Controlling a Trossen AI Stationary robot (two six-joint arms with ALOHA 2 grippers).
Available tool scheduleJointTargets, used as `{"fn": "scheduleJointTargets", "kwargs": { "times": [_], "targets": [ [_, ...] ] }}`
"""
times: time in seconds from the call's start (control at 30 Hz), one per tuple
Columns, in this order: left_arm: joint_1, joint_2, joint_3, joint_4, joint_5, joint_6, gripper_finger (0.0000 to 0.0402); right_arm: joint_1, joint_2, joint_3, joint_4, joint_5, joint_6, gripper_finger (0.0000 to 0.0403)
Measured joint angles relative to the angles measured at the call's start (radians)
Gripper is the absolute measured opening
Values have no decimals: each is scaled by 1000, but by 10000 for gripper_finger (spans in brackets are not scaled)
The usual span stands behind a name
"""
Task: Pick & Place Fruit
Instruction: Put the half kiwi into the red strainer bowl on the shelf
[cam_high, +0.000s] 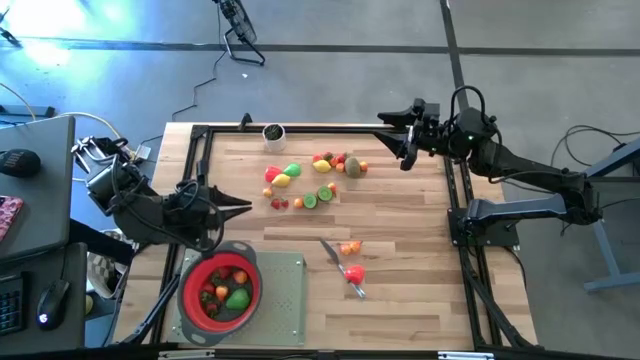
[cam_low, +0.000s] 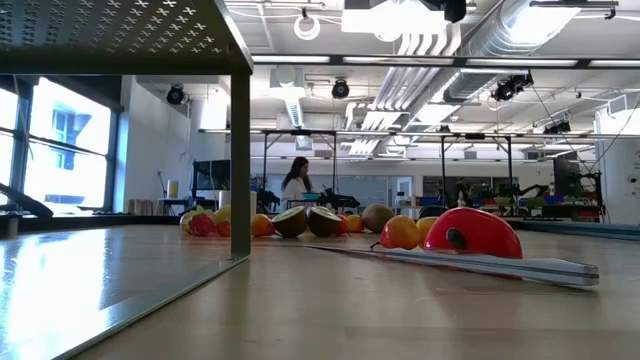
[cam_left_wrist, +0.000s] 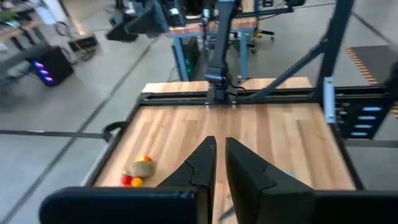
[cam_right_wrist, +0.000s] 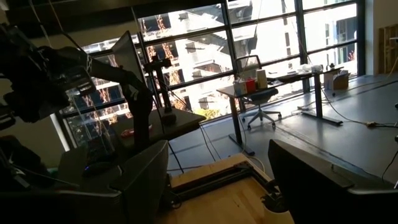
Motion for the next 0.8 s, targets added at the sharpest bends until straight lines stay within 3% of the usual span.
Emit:
{"fn": "scheduleJointTargets", "kwargs": {
  "times": [0.17,0.5,0.8],
  "targets": [
    [59,0,0,0,5,26,32,0,0,0,-18,0,0,270],
    [315,1,-1,-3,207,78,32,0,0,0,-35,6,-1,270],
    [467,-2,-1,-2,215,130,32,0,0,0,-49,5,-4,270]
  ]
}}
